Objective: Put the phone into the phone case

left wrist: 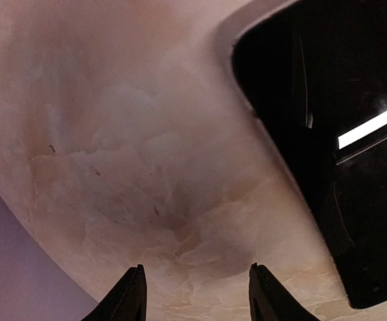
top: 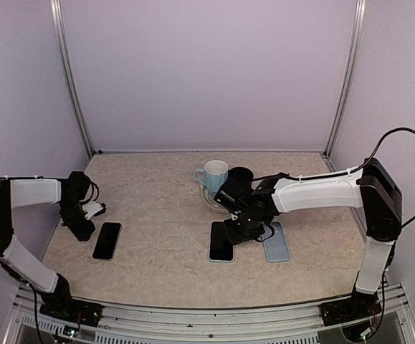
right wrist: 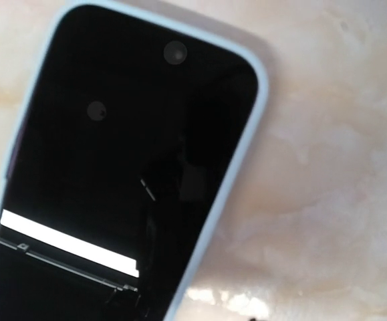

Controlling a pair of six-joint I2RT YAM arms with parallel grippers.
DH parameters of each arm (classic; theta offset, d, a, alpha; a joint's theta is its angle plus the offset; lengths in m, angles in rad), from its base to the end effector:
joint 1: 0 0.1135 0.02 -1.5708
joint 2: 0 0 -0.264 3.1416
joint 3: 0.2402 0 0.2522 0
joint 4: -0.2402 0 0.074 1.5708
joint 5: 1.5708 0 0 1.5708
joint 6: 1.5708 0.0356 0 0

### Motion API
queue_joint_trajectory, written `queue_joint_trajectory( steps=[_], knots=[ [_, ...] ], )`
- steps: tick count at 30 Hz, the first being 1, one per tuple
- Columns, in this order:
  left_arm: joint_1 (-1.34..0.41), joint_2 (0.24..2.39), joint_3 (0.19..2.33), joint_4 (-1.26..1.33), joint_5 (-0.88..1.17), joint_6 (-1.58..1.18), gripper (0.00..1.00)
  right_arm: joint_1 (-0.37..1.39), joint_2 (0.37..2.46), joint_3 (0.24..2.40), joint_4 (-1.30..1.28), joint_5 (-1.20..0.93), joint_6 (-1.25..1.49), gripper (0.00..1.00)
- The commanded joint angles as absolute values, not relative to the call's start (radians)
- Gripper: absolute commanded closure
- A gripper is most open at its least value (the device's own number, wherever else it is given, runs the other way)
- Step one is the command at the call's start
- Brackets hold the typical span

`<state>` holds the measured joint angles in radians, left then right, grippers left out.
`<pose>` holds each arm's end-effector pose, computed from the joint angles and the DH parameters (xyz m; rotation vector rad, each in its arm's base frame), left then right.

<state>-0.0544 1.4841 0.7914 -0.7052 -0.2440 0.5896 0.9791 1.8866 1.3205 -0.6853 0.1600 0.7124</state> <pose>0.2427 -0.0046 0.1593 0.9223 2.8657 0.4249 0.2140 0.3082 0.1801 -0.3370 2.7851 0.1890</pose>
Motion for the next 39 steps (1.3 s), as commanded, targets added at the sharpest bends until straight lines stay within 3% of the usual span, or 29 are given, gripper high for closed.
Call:
queue_joint_trajectory(
  steps=[1,8,19,22,28,31,34,39],
  knots=[
    [-0.112,1.503,0.771,-0.687,-0.149,0.625,0.48,0.995,1.877,1.359,-0.722,0.189,0.698,0.63],
    [-0.299,1.524,0.771,-0.788,-0.009,0.654,0.48,1.005,1.867,1.349,-0.688,0.181,0.715,0.62],
    [-0.618,1.679,0.969,-0.664,0.122,0.575,0.43,1.015,1.896,1.402,-0.655,0.206,0.692,0.56],
    [-0.606,1.691,1.007,-0.663,0.135,0.565,0.44,1.015,1.896,1.423,-0.598,0.215,0.616,0.53],
    [-0.37,1.611,1.126,-0.784,0.577,0.55,0.44,1.026,1.971,1.541,-0.444,0.192,0.559,0.47],
    [-0.234,1.56,1.121,-0.64,0.582,0.402,0.42,1.086,2.12,1.757,-0.526,0.221,0.57,0.3],
    [-0.2,1.552,1.124,-0.558,0.347,0.263,0.4,1.128,2.309,2.057,-0.707,0.251,0.614,0.02],
    [-0.209,1.544,1.095,-0.517,0.33,0.232,0.28,1.169,2.54,2.341,-0.828,0.264,0.623,0.01]
  ],
)
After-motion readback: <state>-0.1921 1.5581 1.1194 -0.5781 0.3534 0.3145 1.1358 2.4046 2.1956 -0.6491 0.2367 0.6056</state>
